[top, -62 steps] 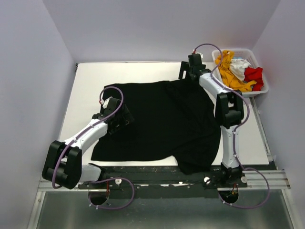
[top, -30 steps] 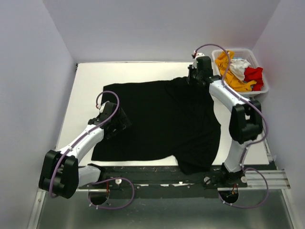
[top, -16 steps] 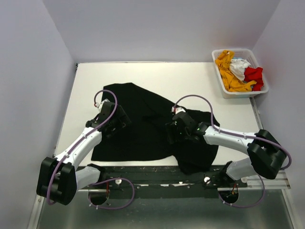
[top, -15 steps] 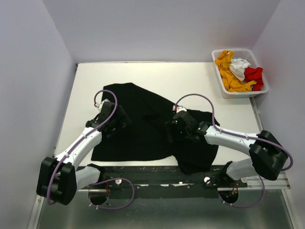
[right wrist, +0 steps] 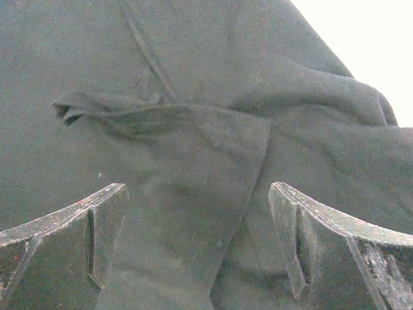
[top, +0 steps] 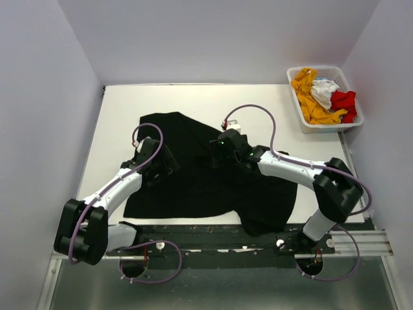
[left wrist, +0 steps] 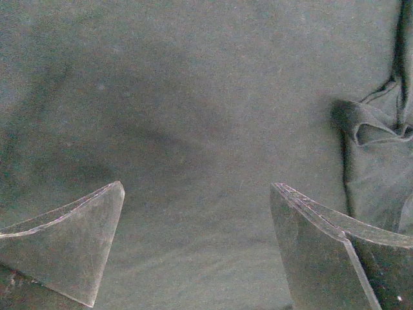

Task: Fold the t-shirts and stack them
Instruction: Flatten out the tshirt

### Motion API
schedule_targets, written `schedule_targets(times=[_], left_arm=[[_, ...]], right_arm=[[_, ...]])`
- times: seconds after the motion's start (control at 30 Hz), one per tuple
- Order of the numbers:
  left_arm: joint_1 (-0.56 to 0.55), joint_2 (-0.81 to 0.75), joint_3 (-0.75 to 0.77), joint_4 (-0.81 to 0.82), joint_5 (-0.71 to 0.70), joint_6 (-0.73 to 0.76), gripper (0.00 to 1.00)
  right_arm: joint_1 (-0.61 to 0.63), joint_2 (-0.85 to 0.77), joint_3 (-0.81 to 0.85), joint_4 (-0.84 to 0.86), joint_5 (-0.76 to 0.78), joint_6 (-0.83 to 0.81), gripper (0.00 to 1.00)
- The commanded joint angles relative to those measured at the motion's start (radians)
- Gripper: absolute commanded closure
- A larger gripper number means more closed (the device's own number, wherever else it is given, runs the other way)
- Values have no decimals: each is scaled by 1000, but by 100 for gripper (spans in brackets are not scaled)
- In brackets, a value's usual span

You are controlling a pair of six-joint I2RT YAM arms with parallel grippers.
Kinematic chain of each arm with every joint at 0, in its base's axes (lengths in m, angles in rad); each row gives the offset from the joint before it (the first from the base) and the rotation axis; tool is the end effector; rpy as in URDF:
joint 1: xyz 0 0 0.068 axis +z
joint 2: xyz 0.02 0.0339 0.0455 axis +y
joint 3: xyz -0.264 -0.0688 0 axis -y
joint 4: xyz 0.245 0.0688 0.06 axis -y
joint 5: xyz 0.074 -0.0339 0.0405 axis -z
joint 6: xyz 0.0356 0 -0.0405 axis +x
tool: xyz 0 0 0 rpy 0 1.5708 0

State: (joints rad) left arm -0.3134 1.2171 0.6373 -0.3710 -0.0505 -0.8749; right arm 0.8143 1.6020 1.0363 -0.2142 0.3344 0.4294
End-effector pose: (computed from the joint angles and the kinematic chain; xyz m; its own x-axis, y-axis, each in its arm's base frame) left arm 0.2194 -0.0692 0.1880 -0.7112 -0.5752 -0.4040 -0.4147 0.8074 -0.4196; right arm 0.2444 0.2420 0.2210 -0.6582 -0.1244 -0.7425 -0.2780 0.9567 0.0862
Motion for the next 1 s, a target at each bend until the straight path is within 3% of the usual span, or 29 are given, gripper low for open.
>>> schedule_targets(times=[0.0,0.13,0.33,0.7,0.97], left_arm=[[5,30,-17,34,32,8,1],[5,50,-18,40,38,7,1],[5,67,-21,47,41,8,1],[5,73,-21,47,46,10,1],[5,75,-19,47,47,10,1]], right_arm=[[-56,105,84,-48,8,55,0],[-135,139,64,-7,-100,136,3],[-201,163,25,134,-265,116,11],[-210,257,61,153,-283,107,22],[-210,243,47,173,-360,88,39]])
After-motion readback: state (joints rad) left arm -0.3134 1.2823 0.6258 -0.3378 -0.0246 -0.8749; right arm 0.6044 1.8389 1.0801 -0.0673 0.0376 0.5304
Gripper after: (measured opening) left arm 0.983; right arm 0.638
